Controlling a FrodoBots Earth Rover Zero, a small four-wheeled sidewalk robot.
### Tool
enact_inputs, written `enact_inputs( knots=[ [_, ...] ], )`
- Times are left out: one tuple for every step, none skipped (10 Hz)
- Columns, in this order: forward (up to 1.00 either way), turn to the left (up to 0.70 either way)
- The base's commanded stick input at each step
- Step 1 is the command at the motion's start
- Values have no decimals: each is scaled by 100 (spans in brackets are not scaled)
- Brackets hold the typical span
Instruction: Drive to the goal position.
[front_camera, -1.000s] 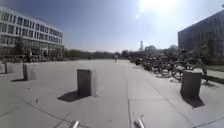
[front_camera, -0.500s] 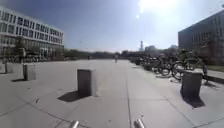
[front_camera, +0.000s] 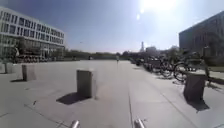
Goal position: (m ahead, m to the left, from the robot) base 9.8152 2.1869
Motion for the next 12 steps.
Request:
enact_inputs(
  knots=[
    [70,0],
    [70,0],
    [70,0],
    [20,0],
    [0,0],
    [0,-44],
    [0,-70],
    [0,-70],
    [0,-70],
    [0,-70],
    [0,-70],
    [0,-70]
  ],
)
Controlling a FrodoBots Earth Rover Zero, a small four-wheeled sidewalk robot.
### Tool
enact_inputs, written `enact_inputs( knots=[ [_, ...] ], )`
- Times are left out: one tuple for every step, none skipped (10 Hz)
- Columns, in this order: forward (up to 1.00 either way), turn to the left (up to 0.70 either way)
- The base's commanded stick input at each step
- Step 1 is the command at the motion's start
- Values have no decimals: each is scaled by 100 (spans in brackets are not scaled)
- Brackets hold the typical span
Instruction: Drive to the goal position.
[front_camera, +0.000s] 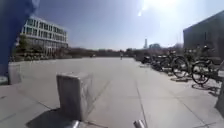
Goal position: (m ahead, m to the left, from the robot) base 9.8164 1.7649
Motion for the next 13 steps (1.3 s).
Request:
enact_inputs(
  knots=[
    [0,-41],
    [0,-8],
    [0,-2],
    [0,0],
    [0,0],
    [0,0],
    [0,0],
    [0,0],
    [0,-62],
    [0,-70],
    [0,-70],
    [0,0],
    [0,0]
  ],
)
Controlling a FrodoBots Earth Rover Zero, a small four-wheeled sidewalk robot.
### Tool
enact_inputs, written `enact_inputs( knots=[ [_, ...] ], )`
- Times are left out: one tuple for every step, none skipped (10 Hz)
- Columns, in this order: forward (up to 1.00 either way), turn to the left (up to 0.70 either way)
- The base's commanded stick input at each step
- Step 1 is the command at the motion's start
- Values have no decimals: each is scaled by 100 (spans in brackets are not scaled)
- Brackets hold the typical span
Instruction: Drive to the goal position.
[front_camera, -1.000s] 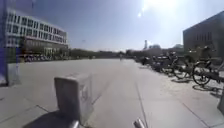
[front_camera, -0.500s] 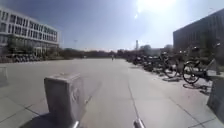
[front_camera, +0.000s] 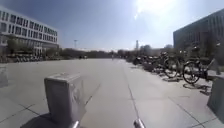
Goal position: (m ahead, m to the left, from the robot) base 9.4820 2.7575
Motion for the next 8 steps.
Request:
enact_inputs(
  knots=[
    [0,-9],
    [0,-50],
    [0,-68],
    [0,-70],
    [0,-70],
    [0,-70],
    [0,0],
    [0,0]
  ],
)
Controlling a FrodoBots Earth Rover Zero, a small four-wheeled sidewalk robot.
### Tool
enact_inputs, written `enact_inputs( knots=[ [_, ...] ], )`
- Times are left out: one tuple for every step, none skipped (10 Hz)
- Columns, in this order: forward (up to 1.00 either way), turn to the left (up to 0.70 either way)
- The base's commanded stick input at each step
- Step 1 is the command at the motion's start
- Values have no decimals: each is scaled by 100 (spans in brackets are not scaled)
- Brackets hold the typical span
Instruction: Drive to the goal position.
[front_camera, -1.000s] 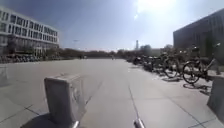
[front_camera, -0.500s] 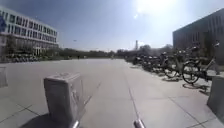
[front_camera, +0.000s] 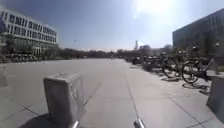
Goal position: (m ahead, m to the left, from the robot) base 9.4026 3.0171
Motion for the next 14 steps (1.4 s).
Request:
enact_inputs(
  knots=[
    [0,0],
    [0,0],
    [0,0],
    [0,0],
    [0,0],
    [0,0],
    [0,-4],
    [0,-11],
    [0,-40],
    [0,-3],
    [0,-20],
    [0,-59],
    [0,-70],
    [0,-57]
  ],
)
